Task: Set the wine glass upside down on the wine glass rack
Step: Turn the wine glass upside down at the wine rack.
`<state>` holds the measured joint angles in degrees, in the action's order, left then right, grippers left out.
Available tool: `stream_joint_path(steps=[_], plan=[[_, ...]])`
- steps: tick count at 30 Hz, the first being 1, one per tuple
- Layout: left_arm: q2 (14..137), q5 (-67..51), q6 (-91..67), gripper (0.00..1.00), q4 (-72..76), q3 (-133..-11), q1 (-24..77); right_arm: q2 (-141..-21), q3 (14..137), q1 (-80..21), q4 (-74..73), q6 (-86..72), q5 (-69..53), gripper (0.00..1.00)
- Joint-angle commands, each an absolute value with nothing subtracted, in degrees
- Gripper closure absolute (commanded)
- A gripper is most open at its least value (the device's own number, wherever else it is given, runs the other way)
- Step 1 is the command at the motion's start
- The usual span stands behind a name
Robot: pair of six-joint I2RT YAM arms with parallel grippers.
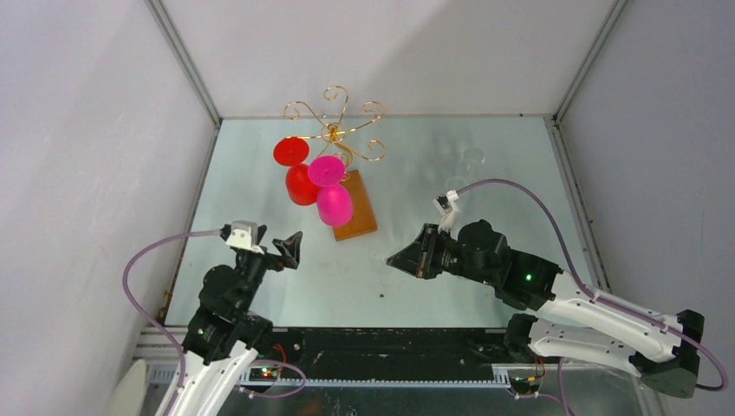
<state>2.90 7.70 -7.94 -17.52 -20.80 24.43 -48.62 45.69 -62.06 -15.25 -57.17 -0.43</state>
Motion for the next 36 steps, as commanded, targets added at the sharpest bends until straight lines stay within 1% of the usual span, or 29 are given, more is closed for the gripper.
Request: stream_joint_path(steps=[1, 11, 17, 29, 36], plan=[[6.62, 13.13, -10.08, 0.0, -20.47, -23.2, 24.43, -47.66, 46.05, -61.05, -14.55, -56.84, -1.22, 1.0], [9.15, 18.83, -12.07, 0.0, -22.21, -23.82, 24.43, -45.63, 46.14, -58.34, -15.21, -57.51, -0.38, 1.0], [8.7, 19.41, -12.13, 0.0, -22.21, -23.36, 24.43, -46.49, 48.48, -54.87, -17.71, -58.1, -2.1, 1.0], [9.38, 19.28, -12.25, 0.0, -22.26, -23.29, 24.43, -52.43, 56.18, -44.47, -19.1, -57.59, -11.75, 1.0], [9.83, 19.09, -12.3, 0.0, -22.18, -23.12, 24.43, -55.28, 59.4, -37.54, -15.97, -59.38, -17.9, 1.0]])
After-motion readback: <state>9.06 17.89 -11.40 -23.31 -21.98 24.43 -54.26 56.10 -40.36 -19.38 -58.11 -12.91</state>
